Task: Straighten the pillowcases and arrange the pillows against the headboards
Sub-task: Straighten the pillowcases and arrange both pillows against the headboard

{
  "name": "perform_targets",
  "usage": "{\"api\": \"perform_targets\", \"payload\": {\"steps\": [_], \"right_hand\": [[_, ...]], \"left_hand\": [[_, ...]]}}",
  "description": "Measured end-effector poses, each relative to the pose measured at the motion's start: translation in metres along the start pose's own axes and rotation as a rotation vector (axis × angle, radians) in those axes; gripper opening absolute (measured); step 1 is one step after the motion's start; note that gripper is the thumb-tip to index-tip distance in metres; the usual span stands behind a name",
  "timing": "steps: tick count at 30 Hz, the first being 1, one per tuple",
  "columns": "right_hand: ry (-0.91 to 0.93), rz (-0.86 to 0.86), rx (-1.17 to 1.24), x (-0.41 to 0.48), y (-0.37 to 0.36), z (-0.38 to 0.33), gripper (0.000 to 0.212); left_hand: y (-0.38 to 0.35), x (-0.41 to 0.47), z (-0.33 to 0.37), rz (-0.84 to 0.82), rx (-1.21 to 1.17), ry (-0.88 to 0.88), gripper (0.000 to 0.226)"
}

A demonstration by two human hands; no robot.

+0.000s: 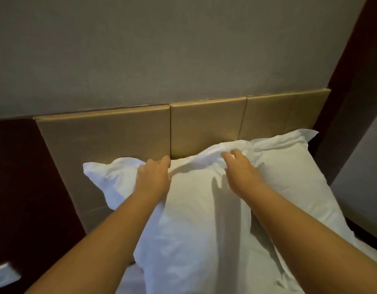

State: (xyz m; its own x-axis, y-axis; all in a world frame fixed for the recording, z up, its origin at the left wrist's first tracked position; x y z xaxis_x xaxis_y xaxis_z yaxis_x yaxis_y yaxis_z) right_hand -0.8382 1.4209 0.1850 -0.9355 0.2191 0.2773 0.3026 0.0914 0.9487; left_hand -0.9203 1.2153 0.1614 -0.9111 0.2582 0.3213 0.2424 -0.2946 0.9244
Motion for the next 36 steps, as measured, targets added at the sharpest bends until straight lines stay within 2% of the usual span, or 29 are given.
{"api": "perform_targets", "payload": {"steps": [3, 8, 11, 14, 19, 21, 25, 29, 36], "right_hand": [[0.074, -0.027, 0.028, 0.014, -0.021, 0.001, 0.048], [0.138, -0.079, 0.092, 0.031, -0.046, -0.005, 0.041], [0.161, -0.117, 0.120, 0.032, -0.062, -0.011, 0.042], [0.197, -0.080, 0.072, 0.028, -0.073, -0.026, 0.037], [0.402, -0.016, 0.084, 0.032, -0.079, -0.074, 0.024], [0.448, -0.011, 0.122, 0.034, -0.077, -0.090, 0.035], [0.459, -0.052, 0.125, 0.028, -0.067, -0.102, 0.050], [0.365, -0.051, 0.075, 0.020, -0.057, -0.076, 0.048], [0.152, -0.043, -0.010, 0.006, -0.029, -0.002, 0.036]], "left_hand": [[-0.010, 0.012, -0.020, -0.054, 0.092, 0.042, 0.028], [-0.007, 0.023, -0.027, -0.080, 0.032, 0.186, 0.048], [0.000, 0.029, -0.030, -0.187, 0.163, 0.282, 0.039], [0.010, 0.032, -0.032, -0.252, 0.250, 0.344, 0.028], [0.049, 0.035, -0.035, -0.036, 0.157, 0.297, 0.022], [0.061, 0.035, -0.041, -0.053, 0.135, 0.347, 0.025], [0.070, 0.026, -0.049, -0.116, -0.075, 0.562, 0.042], [0.068, 0.020, -0.021, -0.060, 0.074, 0.366, 0.065], [0.033, 0.017, 0.056, -0.142, -0.076, 0.036, 0.037]]}}
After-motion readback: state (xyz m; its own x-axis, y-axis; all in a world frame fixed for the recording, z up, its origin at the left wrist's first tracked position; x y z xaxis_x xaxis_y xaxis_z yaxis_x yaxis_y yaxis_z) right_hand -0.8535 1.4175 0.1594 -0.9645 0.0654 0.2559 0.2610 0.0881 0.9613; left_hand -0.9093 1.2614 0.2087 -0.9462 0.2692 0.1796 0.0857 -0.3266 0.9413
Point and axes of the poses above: each hand's wrist, its own x-axis towards the middle knuckle, its own y-axis out of the back of the hand, z = x × y, the point moved 1 cm from there along x, towards the middle knuckle, and after that the axes turned 4 degrees about y, right-handed, at the moved point
